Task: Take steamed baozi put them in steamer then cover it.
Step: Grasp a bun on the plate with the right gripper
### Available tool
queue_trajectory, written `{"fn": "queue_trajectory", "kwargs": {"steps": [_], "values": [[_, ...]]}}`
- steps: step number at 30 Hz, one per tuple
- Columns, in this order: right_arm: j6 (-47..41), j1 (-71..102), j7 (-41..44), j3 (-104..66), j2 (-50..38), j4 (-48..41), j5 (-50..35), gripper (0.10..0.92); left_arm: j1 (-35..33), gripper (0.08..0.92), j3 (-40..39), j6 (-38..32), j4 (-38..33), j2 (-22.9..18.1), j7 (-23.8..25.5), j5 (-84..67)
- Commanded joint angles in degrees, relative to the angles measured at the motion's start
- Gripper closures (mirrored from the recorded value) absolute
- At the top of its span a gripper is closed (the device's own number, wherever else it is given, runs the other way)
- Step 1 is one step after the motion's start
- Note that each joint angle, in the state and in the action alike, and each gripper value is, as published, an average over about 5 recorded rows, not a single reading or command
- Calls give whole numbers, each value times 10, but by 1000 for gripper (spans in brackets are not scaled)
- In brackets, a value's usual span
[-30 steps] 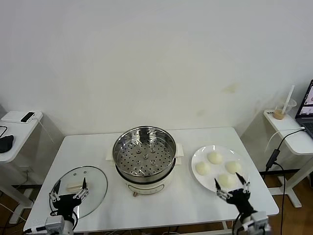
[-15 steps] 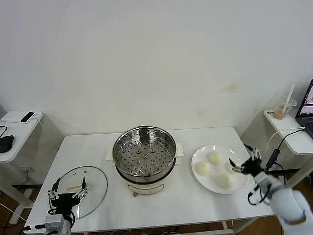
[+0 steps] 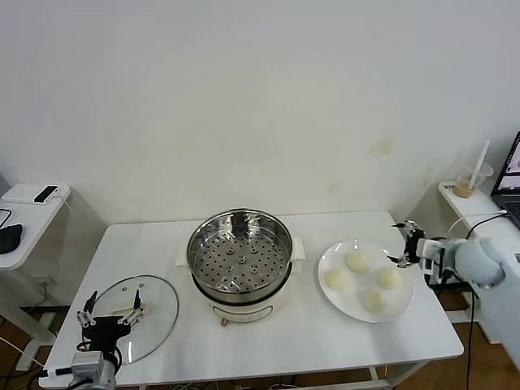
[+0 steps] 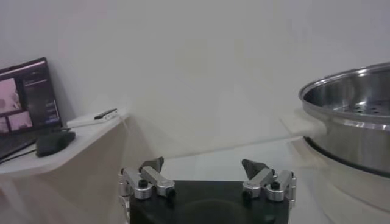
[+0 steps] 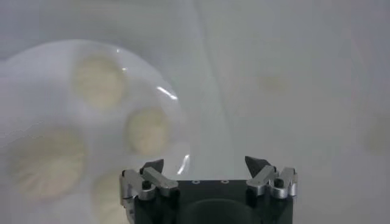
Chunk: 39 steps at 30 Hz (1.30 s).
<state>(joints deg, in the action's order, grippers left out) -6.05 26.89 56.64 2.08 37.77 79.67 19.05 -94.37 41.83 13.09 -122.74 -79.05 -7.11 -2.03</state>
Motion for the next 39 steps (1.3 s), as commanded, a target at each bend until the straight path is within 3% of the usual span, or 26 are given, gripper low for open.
{"fn": "queue_trajectory", "kwargs": {"steps": [1, 39], "values": [[22, -233, 136, 256, 42, -130, -8, 203, 4, 177, 4, 4, -1, 0, 4, 2], [30, -214, 73, 265, 202, -325, 94, 203, 9, 177, 49, 10, -3, 7, 3, -9]]}}
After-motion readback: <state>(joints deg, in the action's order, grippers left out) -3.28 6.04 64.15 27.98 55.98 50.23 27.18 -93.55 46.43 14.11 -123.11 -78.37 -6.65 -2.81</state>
